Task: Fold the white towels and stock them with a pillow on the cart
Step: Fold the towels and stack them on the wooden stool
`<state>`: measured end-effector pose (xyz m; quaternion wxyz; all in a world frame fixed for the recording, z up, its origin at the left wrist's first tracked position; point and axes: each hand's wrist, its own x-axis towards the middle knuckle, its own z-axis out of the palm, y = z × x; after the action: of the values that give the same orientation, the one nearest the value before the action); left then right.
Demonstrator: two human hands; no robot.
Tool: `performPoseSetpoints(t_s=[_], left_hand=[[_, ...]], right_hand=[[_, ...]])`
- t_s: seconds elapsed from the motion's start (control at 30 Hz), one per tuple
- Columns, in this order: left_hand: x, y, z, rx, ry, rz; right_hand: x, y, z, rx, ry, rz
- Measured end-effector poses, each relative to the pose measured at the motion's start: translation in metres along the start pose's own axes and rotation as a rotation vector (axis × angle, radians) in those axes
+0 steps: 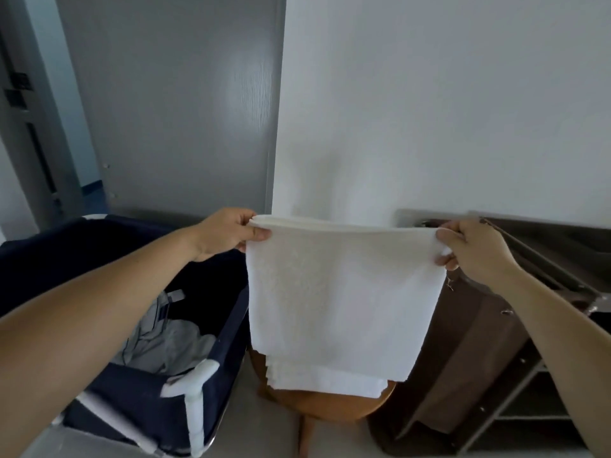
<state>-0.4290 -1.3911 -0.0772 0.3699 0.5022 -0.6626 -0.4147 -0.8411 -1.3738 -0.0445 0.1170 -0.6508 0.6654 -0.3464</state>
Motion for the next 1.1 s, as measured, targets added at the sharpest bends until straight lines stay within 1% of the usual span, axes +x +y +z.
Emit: performPoseSetpoints(t_s=[0.17,0.3,0.37,0.43,0.5,0.57,0.63,0.7,0.73,0.8,0.93,1.03,1.1], left_hand=[[0.015,-0.017,0.014,-0.035,0.008,-0.066],[0.049,-0.037,0.023,-0.067,0.016,-0.128],[0.069,-0.056,0.029,-0.063,-0.035,-0.211],[0.089,-0.081,0.036,-0.01,-0.145,-0.339],[0.114,-0.107,0.043,0.057,-0.269,-0.451],[0.143,-0.131,0.051,0.057,-0.352,-0.535],[0.174,-0.15,0.055,0.029,-0.369,-0.609],[0.207,-0.166,0.057,0.009,-0.329,-0.658],[0.225,-0.173,0.059,-0.009,-0.281,-0.675],[0.258,-0.184,0.065,-0.044,-0.141,-0.705],[0.307,-0.212,0.089,-0.132,0.18,-0.755],[0.334,-0.24,0.104,-0.222,0.347,-0.8],[0.346,-0.261,0.113,-0.28,0.394,-0.837]], right_hand=[[0.001,0.012,0.017,0.039,-0.029,0.04],[0.018,0.031,0.038,0.027,-0.045,0.047],[0.034,0.052,0.054,0.014,-0.161,0.077],[0.052,0.08,0.073,0.009,-0.358,0.105],[0.075,0.11,0.094,0.021,-0.518,0.141],[0.102,0.137,0.117,0.024,-0.635,0.186],[0.135,0.157,0.14,-0.002,-0.713,0.214],[0.17,0.173,0.161,-0.011,-0.728,0.221],[0.187,0.179,0.17,-0.009,-0.723,0.218],[0.22,0.185,0.19,0.009,-0.693,0.22],[0.276,0.193,0.24,0.038,-0.564,0.254],[0.308,0.204,0.287,0.016,-0.488,0.263],[0.317,0.211,0.312,-0.019,-0.491,0.289]])
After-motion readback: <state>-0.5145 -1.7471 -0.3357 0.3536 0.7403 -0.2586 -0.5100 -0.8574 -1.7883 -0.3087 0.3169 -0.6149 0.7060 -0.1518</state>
